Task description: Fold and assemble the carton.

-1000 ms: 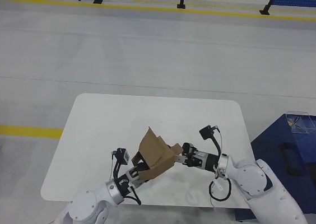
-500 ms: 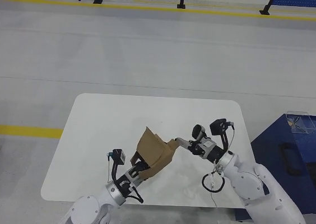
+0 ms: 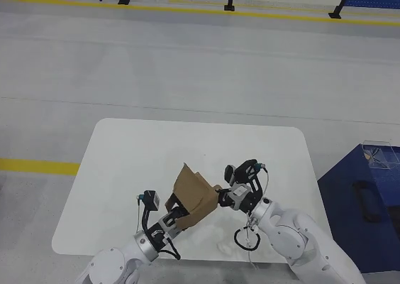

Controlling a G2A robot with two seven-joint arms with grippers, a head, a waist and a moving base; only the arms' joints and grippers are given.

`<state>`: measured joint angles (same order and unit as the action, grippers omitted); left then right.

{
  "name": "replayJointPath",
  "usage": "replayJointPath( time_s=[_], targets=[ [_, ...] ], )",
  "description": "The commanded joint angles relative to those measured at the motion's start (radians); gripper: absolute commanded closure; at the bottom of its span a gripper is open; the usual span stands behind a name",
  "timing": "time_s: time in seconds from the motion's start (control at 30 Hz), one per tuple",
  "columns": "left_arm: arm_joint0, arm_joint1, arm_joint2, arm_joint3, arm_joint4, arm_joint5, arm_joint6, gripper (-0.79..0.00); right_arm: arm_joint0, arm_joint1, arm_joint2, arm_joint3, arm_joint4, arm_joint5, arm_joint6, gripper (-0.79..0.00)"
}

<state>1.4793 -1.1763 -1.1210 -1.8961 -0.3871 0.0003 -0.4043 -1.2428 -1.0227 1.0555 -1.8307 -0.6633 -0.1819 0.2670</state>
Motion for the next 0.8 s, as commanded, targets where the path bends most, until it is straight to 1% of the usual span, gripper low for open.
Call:
replayJointPath(
  time_s=[0.0, 0.13, 0.3, 0.37, 0.47, 0.53, 0.67, 0.77],
  targets=[
    [0.002, 0.000, -0.004, 0.002, -0.001, -0.001, -0.003, 0.000, 0.002, -0.002, 0.005, 0.002, 0.006, 0.000, 0.000, -0.785],
    [0.006, 0.001, -0.014, -0.001, -0.011, -0.001, -0.016, 0.000, -0.005, -0.002, 0.038, 0.004, 0.038, -0.005, 0.000, -0.785],
    [0.009, 0.002, -0.023, -0.003, -0.014, -0.010, -0.038, 0.000, -0.020, 0.004, 0.132, 0.037, 0.101, 0.010, -0.004, -0.785],
    [0.009, 0.002, -0.026, -0.005, -0.018, -0.015, -0.048, 0.000, -0.024, 0.006, 0.161, 0.061, 0.132, 0.021, 0.024, -0.785],
    [0.011, 0.003, -0.031, -0.009, -0.016, -0.020, -0.061, 0.000, -0.020, 0.008, 0.168, 0.093, 0.146, 0.028, 0.122, -0.785],
    [0.012, 0.003, -0.033, -0.011, -0.015, -0.019, -0.064, 0.000, -0.022, 0.007, 0.144, 0.101, 0.173, 0.003, 0.201, -0.785],
    [0.005, 0.002, -0.028, -0.012, -0.009, -0.009, -0.067, 0.000, -0.012, 0.004, 0.136, 0.110, 0.377, -0.076, 0.350, -0.785],
    [0.000, 0.000, -0.021, -0.011, -0.009, -0.004, -0.067, 0.000, -0.007, 0.005, 0.151, 0.108, 0.505, -0.117, 0.422, -0.785]
  ],
)
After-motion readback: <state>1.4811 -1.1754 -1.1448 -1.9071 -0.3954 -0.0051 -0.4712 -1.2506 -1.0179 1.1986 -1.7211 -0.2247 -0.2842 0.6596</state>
